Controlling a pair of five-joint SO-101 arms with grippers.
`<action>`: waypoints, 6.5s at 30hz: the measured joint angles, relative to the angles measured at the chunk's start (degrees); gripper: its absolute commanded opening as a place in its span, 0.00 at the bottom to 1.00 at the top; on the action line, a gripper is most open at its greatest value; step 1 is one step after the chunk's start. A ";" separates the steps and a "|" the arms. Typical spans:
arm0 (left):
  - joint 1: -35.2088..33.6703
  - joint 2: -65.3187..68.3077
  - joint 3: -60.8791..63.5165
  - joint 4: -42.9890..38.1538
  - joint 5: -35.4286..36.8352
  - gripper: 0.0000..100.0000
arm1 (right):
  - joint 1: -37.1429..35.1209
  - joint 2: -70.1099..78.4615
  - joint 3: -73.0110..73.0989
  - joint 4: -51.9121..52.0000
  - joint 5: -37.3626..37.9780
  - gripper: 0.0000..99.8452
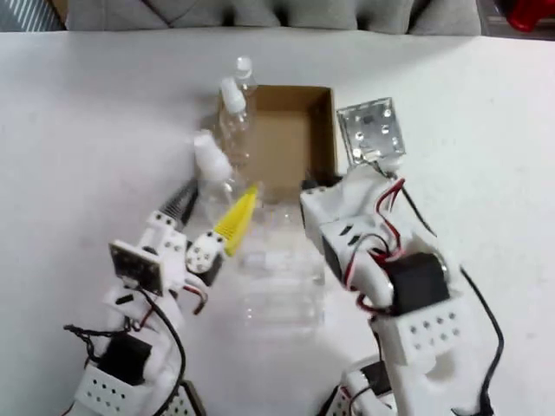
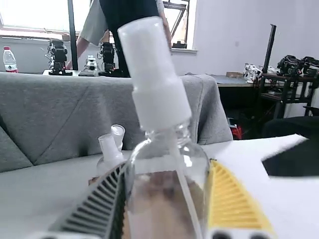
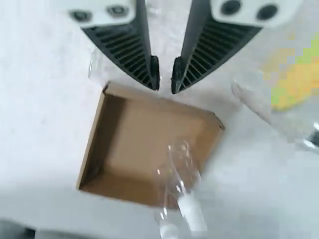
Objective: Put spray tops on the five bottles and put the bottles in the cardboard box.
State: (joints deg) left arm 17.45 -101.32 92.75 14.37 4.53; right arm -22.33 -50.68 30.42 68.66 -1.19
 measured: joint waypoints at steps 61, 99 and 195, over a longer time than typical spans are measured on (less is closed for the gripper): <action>-0.53 20.13 -12.92 6.51 9.32 0.02 | -24.44 -26.73 58.55 -55.21 -10.64 0.02; -1.76 21.19 -12.31 -6.07 1.32 0.02 | 4.48 -26.73 60.92 -53.71 -10.73 0.02; -8.88 101.63 -33.76 -42.37 0.88 0.33 | 4.40 -26.73 61.01 -53.63 -7.21 0.02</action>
State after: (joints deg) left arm 8.57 0.31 58.99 -28.00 5.41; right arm -17.93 -77.41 91.43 15.03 -8.40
